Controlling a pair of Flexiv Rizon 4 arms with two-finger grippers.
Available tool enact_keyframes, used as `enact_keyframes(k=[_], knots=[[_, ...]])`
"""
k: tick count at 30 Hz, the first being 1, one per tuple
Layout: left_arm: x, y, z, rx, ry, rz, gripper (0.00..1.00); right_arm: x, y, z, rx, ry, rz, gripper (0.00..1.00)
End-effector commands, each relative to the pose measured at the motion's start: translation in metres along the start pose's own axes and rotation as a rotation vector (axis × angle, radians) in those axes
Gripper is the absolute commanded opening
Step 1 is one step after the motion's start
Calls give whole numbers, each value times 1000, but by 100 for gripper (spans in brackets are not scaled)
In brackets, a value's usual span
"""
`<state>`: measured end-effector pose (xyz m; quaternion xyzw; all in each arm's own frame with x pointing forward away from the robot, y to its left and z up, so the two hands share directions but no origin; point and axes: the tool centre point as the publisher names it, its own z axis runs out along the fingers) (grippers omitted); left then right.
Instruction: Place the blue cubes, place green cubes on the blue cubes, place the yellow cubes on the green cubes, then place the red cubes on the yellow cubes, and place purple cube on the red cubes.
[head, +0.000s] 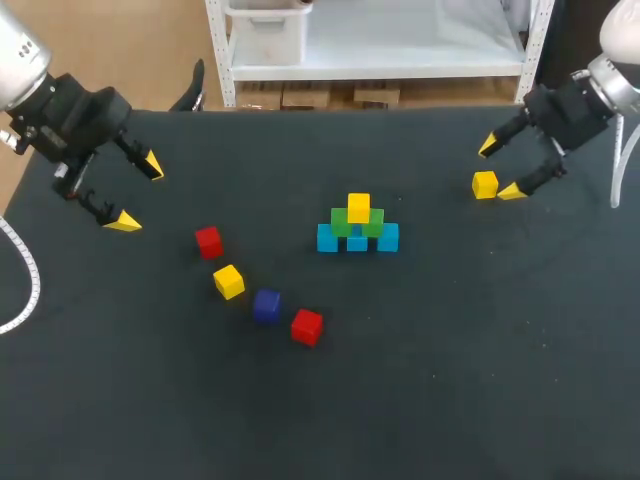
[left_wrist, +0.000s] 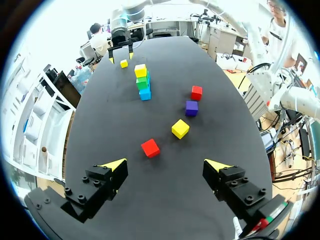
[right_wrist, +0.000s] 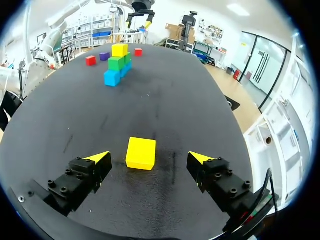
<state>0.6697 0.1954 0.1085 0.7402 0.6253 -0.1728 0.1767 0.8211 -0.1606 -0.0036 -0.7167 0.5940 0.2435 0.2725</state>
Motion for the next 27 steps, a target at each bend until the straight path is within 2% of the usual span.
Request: enact_keyframes(k=[1,3,4,11,15,18,21,22,24,25,27], knots=[[1,-1,0,-2,-1,2,100,-5,5,1,6,6,3,94],[1,-1,0,-2,-1,2,100,-4,6,3,7,8,9,79],[1,-1,0,-2,-1,2,100,-4,7,3,10,9,14,75],[1,-1,0,-2,-1,2,100,-7,13,6,25,24,43,62],[1,-1,0,-2,-1,2,100,-7,15,8,28,28,54,62],[1,-1,0,-2,-1,2,100,-7,16,9,29,33,60,50],[1,-1,0,-2,-1,2,100,-7,17,9,30,38,62,44],[1,-1,0,-2,-1,2,100,-7,17,9,31,39,63,40],[1,-1,0,-2,-1,2,100,-6,17,9,35,43,67,16],[1,-1,0,-2,-1,2,100,-6,18,9,37,44,67,0],[1,-1,0,-2,-1,2,100,-7,18,9,40,46,67,0]])
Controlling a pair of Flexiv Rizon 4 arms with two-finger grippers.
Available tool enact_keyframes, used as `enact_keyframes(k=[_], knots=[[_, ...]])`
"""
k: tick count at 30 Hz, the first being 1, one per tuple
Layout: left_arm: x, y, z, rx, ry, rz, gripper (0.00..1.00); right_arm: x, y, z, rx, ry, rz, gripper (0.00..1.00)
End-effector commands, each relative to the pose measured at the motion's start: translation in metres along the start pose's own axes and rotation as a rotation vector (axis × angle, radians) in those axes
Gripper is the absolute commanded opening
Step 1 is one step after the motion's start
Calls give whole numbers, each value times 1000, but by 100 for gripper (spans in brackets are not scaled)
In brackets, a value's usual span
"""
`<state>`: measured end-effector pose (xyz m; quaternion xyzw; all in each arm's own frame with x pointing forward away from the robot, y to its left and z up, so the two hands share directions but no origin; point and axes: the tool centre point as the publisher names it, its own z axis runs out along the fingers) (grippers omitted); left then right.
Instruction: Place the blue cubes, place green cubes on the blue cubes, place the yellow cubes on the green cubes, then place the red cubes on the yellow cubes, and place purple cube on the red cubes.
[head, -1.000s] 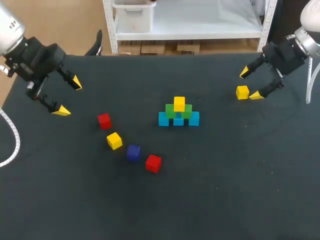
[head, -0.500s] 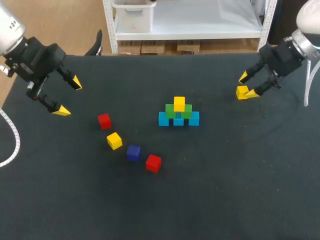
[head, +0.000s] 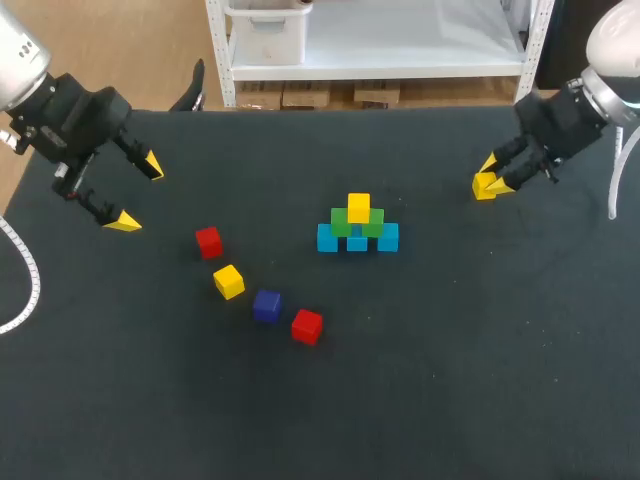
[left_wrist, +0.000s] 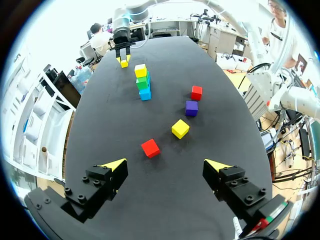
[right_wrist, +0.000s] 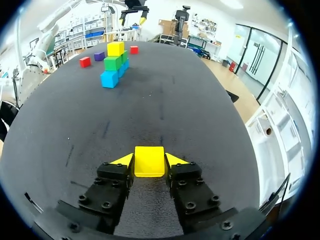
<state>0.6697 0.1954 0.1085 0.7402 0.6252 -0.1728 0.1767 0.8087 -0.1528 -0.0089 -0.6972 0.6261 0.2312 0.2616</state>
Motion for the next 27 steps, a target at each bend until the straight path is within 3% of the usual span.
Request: enact_keyframes(k=[1,11,17,27], knots=[[1,-1,0,-2,-1,2,100,-2,7,-1,17,7,0,0],[1,-1,0,-2,-1,2,100,-22,11,-12,46,7,13,0],[1,-1,0,-2,-1,2,100,-51,20,-21,108,-5,109,0],[1,-1,0,-2,-1,2,100,-99,42,2,146,-37,171,0]])
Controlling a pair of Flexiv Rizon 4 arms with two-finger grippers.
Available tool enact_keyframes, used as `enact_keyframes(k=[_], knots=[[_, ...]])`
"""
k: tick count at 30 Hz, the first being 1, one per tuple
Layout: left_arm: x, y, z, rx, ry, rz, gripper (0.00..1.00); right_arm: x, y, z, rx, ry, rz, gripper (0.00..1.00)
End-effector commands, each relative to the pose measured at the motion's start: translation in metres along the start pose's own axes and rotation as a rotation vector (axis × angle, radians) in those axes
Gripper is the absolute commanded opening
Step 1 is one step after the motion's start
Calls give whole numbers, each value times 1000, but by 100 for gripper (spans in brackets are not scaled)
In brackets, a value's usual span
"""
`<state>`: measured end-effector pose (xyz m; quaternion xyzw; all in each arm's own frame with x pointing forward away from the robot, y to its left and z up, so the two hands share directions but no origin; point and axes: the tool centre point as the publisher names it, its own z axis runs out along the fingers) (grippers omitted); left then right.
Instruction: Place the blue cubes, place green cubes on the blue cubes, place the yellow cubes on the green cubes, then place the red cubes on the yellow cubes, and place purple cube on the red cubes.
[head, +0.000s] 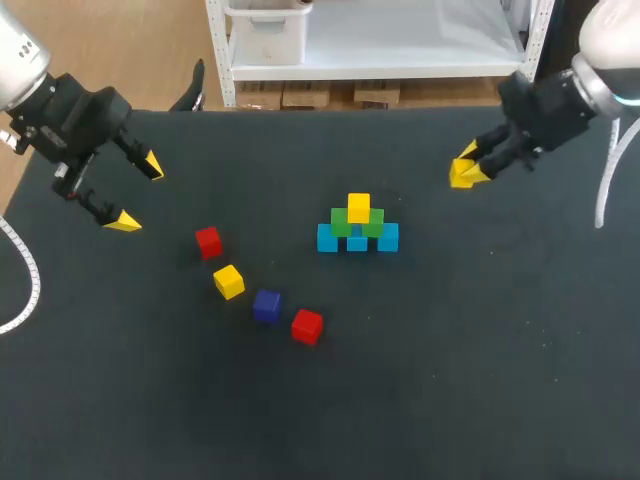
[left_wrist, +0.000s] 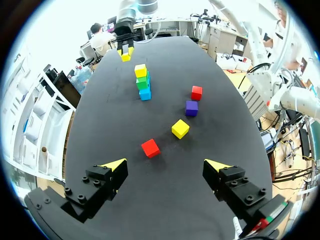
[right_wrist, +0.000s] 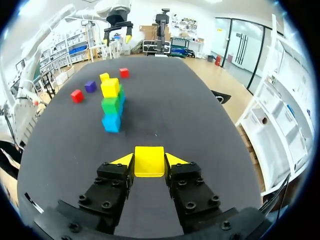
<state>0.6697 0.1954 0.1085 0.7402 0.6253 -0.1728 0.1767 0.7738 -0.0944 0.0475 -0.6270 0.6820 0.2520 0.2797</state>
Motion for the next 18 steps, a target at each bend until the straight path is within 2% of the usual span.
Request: enact_keyframes(k=[1,10,18], knots=[[1,-1,0,-2,-1,2,100,-16,21,9,82,8,-1,0],[1,-1,0,-2,-1,2,100,-46,34,24,53,9,-24,0],[1,-1,0,-2,-1,2,100,-62,43,28,21,42,-51,0]])
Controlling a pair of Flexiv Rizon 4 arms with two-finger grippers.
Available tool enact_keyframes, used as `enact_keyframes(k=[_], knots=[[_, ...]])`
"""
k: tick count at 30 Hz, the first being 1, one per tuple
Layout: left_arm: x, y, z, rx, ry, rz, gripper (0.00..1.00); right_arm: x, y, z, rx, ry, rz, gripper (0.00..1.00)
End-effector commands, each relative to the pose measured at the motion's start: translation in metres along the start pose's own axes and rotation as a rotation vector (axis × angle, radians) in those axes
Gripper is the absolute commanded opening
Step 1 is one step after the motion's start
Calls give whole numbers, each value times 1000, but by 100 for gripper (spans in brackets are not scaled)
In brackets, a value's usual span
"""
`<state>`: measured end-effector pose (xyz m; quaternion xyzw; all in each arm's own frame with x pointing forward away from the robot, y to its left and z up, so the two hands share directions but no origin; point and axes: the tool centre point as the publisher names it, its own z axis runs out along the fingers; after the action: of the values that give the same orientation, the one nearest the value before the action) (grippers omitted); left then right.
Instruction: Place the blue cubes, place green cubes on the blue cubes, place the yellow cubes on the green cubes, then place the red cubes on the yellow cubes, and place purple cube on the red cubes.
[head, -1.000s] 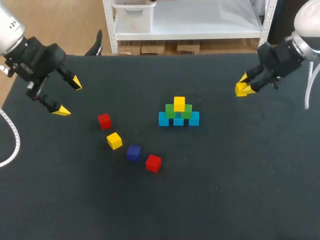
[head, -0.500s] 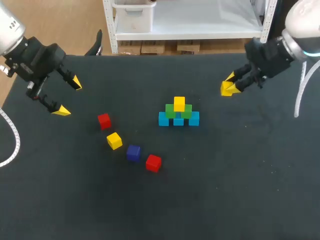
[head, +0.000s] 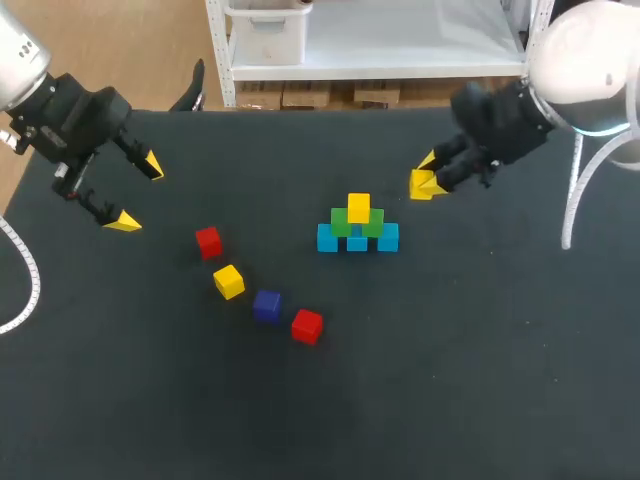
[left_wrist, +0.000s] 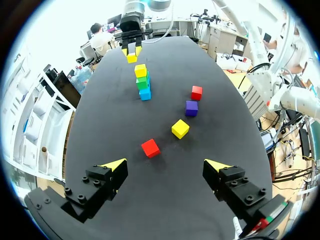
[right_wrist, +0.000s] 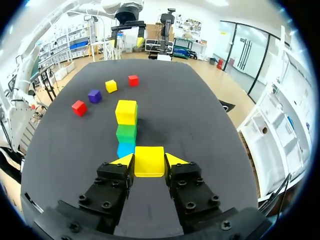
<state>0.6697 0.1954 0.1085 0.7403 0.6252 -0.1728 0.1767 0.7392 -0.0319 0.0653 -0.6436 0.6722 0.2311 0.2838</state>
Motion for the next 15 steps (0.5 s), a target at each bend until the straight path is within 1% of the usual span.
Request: enact_keyframes(k=[1,9,15], knots=[[1,-1,0,-2,-1,2,100,-9,3,-1,2,20,-2,0],[1,-1,0,-2,-1,2,100,-21,9,10,-15,21,-16,0],[1,-1,0,-2,-1,2,100,-24,16,19,-32,13,-14,0]])
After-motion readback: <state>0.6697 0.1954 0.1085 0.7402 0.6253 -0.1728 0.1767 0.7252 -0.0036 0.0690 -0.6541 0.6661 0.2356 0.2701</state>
